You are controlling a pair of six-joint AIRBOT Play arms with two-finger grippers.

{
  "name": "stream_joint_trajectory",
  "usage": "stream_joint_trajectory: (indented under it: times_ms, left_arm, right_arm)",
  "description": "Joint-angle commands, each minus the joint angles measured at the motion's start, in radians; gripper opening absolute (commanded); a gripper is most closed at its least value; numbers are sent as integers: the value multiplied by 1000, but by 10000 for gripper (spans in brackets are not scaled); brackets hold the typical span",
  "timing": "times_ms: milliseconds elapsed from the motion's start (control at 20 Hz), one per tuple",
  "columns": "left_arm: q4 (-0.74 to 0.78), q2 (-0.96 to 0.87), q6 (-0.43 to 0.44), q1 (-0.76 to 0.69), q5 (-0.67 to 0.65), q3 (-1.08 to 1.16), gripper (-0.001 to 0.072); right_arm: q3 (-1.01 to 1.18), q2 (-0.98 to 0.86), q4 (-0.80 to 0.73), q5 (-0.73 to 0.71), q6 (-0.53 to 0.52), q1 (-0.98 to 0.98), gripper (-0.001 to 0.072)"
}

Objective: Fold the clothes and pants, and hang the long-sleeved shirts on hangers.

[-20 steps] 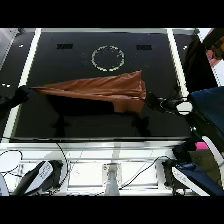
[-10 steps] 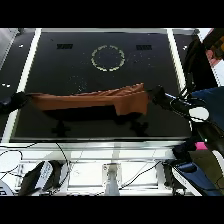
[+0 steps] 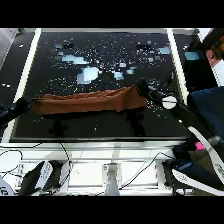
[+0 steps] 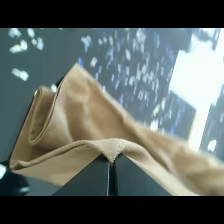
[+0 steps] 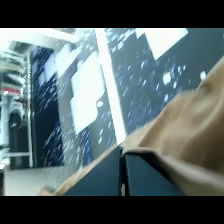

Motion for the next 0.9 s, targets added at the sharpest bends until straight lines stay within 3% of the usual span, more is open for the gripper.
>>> stream_joint_trajectory:
  times_ms: [0, 300, 600, 850]
  left_arm:
    - [-111, -61, -3, 0, 120, -11, 21]
    - [-224, -232, 6, -53, 117, -10, 22]
    - [-225, -293, 8, -171, 270, -10, 21]
    - [-240, -293, 8, -180, 284, -10, 22]
  right_arm:
    - [83, -150, -2, -55, -2, -2, 12]
    - [91, -211, 5, -185, 2, -5, 11]
    - [91, -225, 3, -158, -4, -77, 12]
    - [91, -231, 5, -143, -3, -85, 12]
